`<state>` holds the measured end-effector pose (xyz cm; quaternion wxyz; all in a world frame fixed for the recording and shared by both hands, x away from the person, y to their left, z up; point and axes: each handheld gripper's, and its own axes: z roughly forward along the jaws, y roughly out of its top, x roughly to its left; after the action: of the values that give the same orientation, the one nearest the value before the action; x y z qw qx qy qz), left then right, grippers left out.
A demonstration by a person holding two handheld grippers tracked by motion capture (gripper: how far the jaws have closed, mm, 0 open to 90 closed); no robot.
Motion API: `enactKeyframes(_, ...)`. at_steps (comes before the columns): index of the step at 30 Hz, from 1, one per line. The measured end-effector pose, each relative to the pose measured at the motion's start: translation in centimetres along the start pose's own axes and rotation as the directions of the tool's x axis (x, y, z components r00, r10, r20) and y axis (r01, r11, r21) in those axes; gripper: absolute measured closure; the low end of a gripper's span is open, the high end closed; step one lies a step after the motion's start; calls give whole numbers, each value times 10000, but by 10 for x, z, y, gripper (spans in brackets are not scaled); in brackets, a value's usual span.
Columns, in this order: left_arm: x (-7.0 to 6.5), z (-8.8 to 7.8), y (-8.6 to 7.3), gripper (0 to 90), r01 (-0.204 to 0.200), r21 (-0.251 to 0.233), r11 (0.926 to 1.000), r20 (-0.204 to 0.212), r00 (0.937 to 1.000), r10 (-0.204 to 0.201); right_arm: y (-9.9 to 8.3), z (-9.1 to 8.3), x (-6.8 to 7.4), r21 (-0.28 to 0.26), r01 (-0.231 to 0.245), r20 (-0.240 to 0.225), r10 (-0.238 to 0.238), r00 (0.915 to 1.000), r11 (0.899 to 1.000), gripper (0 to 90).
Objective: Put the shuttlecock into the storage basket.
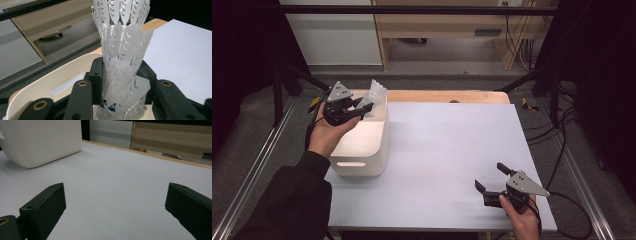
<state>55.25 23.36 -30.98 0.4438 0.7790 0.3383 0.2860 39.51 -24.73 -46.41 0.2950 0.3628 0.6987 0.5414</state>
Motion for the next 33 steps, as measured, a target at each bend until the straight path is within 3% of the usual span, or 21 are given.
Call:
enactKeyframes(25, 6, 13, -22, 638, 429, 862, 9954, -41, 9991, -427, 0, 1, 1, 40, 9, -24, -9, 10000, 10000, 34)
enactKeyframes(33, 5, 19, -19, 638, 617, 726, 9955, -134, 9981, -608, 0, 1, 0, 39, 27, -41, -27, 10000, 10000, 34)
